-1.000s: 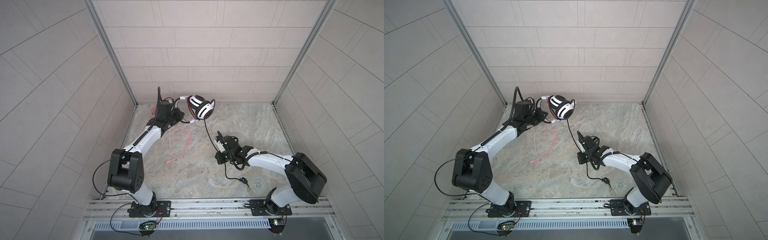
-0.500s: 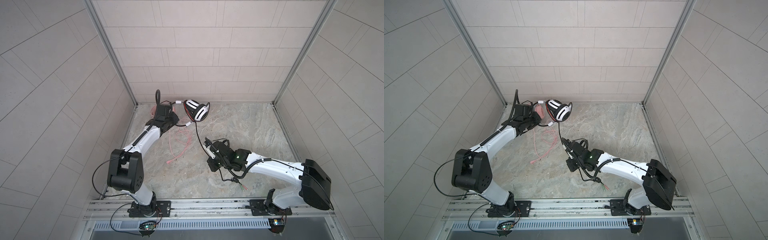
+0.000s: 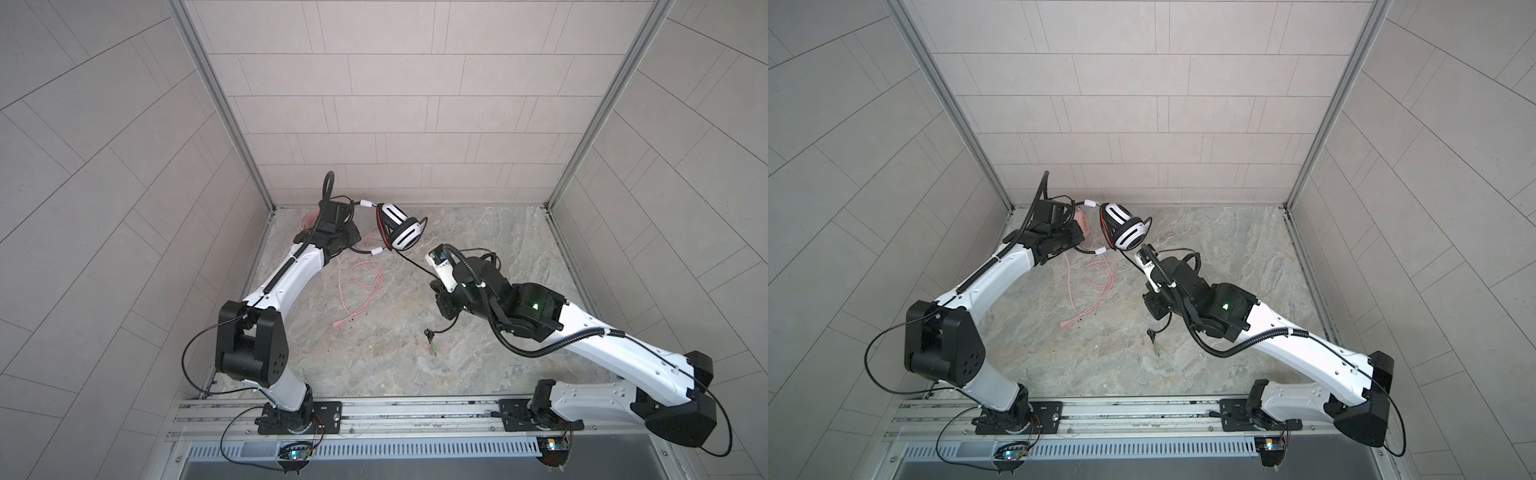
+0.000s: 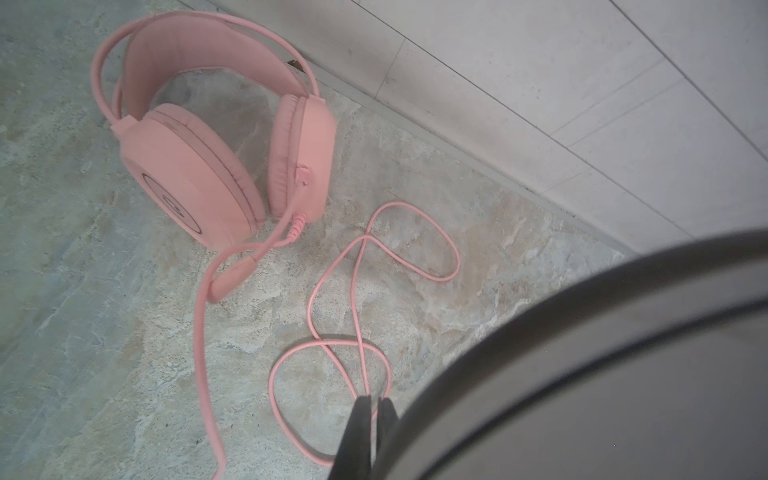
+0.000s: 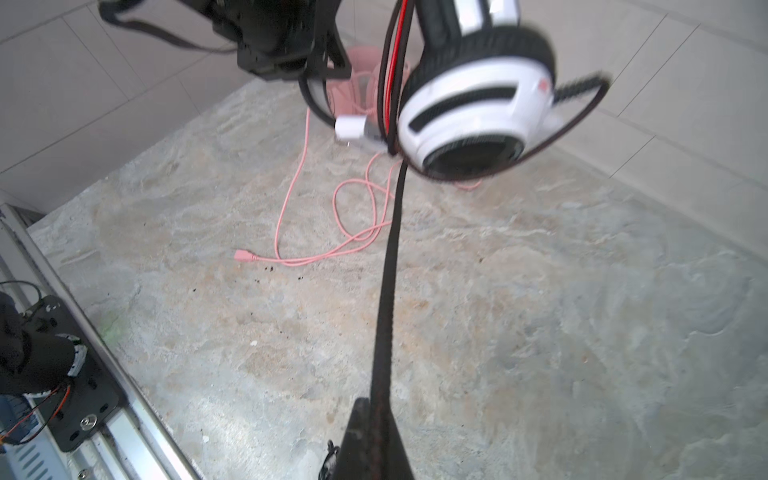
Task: Wrap the headphones
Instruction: 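Grasp the cable and carry it up around the headset with right gripper, then wrap the cable over the headband near the left gripper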
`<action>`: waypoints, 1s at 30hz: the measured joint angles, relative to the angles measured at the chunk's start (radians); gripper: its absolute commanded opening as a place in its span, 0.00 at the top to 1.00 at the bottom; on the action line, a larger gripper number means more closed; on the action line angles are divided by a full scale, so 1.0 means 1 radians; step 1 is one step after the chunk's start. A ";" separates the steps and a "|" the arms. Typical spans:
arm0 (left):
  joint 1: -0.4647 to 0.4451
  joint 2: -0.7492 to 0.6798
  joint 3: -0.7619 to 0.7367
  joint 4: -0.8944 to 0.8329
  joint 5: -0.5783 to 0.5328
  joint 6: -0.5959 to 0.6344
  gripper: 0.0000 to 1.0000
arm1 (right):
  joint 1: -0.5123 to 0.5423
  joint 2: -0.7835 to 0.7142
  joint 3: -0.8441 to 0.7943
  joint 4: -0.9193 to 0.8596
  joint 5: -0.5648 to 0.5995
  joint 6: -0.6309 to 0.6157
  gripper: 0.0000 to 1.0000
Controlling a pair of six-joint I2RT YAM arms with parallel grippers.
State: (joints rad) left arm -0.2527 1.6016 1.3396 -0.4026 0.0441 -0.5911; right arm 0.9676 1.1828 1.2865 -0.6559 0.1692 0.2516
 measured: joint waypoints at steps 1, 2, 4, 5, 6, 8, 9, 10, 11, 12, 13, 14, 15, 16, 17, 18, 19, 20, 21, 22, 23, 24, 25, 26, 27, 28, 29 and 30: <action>-0.014 0.000 0.008 -0.014 -0.009 0.016 1.00 | 0.000 0.000 0.021 -0.011 0.016 -0.013 0.97; -0.030 0.001 0.018 -0.030 -0.024 0.035 1.00 | 0.000 0.000 0.041 -0.026 0.032 -0.027 0.97; -0.060 0.006 0.044 -0.061 -0.042 0.071 1.00 | 0.000 0.000 0.071 -0.052 0.062 -0.052 0.97; -0.075 0.009 0.059 -0.075 -0.053 0.089 1.00 | -0.001 0.000 0.084 -0.065 0.079 -0.065 0.97; -0.089 0.012 0.072 -0.085 -0.056 0.108 1.00 | -0.004 0.000 0.096 -0.076 0.094 -0.076 0.97; -0.115 0.021 0.103 -0.113 -0.061 0.151 1.00 | -0.012 0.000 0.119 -0.101 0.126 -0.097 0.97; -0.125 0.026 0.117 -0.126 -0.061 0.168 1.00 | -0.017 0.000 0.127 -0.110 0.140 -0.107 0.97; -0.134 0.032 0.132 -0.138 -0.062 0.187 1.00 | -0.024 0.000 0.134 -0.117 0.155 -0.117 0.97; -0.144 0.038 0.146 -0.151 -0.063 0.206 1.00 | -0.031 -0.001 0.136 -0.122 0.166 -0.124 0.97; -0.151 0.043 0.155 -0.159 -0.062 0.221 1.00 | -0.039 -0.002 0.137 -0.127 0.176 -0.130 0.97; -0.158 0.048 0.164 -0.170 -0.060 0.236 1.00 | -0.048 -0.003 0.137 -0.135 0.185 -0.137 0.97; -0.163 0.052 0.169 -0.179 -0.055 0.250 1.00 | -0.058 -0.004 0.137 -0.143 0.196 -0.143 0.97; -0.167 0.056 0.174 -0.187 -0.046 0.262 1.00 | -0.067 -0.005 0.137 -0.150 0.206 -0.147 0.97; -0.170 0.060 0.177 -0.194 -0.034 0.273 1.00 | -0.076 -0.007 0.137 -0.158 0.221 -0.151 0.97; -0.172 0.064 0.179 -0.198 -0.018 0.282 1.00 | -0.084 -0.008 0.137 -0.165 0.235 -0.154 0.97; -0.176 0.069 0.181 -0.201 0.003 0.292 1.00 | -0.093 -0.009 0.137 -0.171 0.249 -0.158 0.97; -0.179 0.074 0.184 -0.203 0.026 0.300 1.00 | -0.103 -0.009 0.140 -0.179 0.261 -0.162 0.97; -0.182 0.081 0.190 -0.209 0.049 0.306 1.00 | -0.114 -0.009 0.142 -0.182 0.269 -0.166 0.97; -0.185 0.089 0.198 -0.214 0.076 0.314 1.00 | -0.128 -0.009 0.147 -0.187 0.275 -0.168 0.97; -0.189 0.096 0.205 -0.218 0.102 0.320 1.00 | -0.142 -0.009 0.152 -0.187 0.279 -0.171 0.97; -0.194 0.104 0.214 -0.223 0.127 0.323 1.00 | -0.154 -0.009 0.157 -0.187 0.281 -0.174 0.96; -0.196 0.112 0.222 -0.225 0.155 0.327 1.00 | -0.166 -0.009 0.162 -0.186 0.280 -0.175 0.97; -0.201 0.120 0.231 -0.225 0.180 0.330 1.00 | -0.179 -0.009 0.165 -0.183 0.279 -0.177 0.97; -0.204 0.126 0.237 -0.225 0.202 0.332 1.00 | -0.188 -0.009 0.166 -0.180 0.278 -0.177 0.97; -0.209 0.134 0.244 -0.227 0.223 0.335 1.00 | -0.200 -0.009 0.166 -0.178 0.274 -0.177 0.97; -0.215 0.139 0.246 -0.227 0.242 0.339 1.00 | -0.211 -0.008 0.166 -0.177 0.268 -0.177 0.97; -0.220 0.143 0.248 -0.229 0.254 0.342 1.00 | -0.219 -0.008 0.166 -0.177 0.263 -0.177 0.97; -0.229 0.149 0.250 -0.232 0.270 0.347 1.00 | -0.228 -0.008 0.165 -0.174 0.257 -0.176 0.97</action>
State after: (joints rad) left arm -0.4816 1.7504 1.5894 -0.6350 0.3145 -0.2443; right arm 0.7399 1.1751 1.4517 -0.8303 0.4263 0.0753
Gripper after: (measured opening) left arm 0.079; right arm 0.048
